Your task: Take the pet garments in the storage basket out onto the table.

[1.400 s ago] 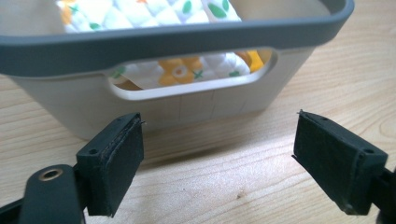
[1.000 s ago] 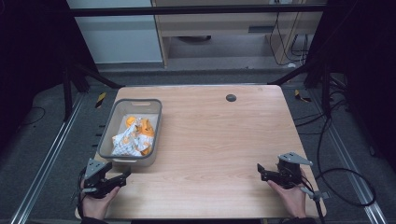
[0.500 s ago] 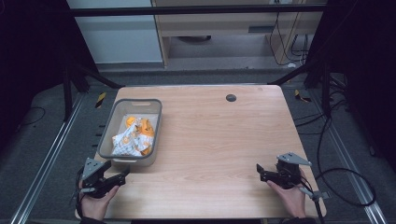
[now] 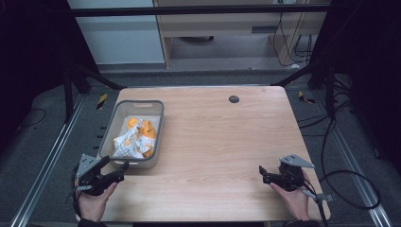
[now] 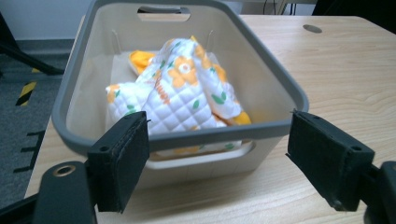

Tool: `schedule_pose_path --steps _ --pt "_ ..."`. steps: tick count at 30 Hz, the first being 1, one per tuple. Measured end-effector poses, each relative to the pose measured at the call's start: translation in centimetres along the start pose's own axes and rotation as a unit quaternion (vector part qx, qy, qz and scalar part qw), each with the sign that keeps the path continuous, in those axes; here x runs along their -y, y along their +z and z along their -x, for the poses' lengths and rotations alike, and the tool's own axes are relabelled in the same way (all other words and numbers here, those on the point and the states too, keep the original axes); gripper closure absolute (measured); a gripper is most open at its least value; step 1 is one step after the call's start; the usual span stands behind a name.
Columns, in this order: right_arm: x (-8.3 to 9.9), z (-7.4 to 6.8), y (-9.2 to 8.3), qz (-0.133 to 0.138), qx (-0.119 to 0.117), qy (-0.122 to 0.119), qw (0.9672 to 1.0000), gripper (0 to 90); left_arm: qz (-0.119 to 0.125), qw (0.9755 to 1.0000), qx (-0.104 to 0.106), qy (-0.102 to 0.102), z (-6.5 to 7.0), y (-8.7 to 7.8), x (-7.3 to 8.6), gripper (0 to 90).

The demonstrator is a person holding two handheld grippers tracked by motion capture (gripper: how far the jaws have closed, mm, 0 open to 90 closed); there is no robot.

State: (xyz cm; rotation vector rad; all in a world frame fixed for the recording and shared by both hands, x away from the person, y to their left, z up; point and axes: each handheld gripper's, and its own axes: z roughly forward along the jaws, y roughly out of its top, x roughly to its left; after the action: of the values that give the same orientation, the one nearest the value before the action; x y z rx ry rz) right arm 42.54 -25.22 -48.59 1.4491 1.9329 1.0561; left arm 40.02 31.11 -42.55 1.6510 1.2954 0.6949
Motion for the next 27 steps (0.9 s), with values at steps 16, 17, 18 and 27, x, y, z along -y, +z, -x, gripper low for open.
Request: schedule_pose_path --steps 16,17,18,27 --pt "0.0 -0.1 0.3 -0.001 0.000 -0.007 1.0000 10.6 0.011 0.9999 0.004 0.004 -0.1 0.0 -1.7 19.7" --pt "0.0 -0.1 0.3 -0.001 0.000 -0.007 1.0000 10.6 0.011 0.9999 0.004 0.004 -0.1 0.0 -1.7 19.6" --pt "0.0 -0.1 0.3 -0.001 0.000 -0.007 1.0000 10.6 0.012 0.9999 0.003 0.006 -0.1 0.1 -2.1 19.5" --pt "0.0 -0.2 0.2 -0.002 -0.002 -0.005 1.0000 11.1 0.026 0.9996 0.009 0.009 0.0 0.8 -4.1 19.4"
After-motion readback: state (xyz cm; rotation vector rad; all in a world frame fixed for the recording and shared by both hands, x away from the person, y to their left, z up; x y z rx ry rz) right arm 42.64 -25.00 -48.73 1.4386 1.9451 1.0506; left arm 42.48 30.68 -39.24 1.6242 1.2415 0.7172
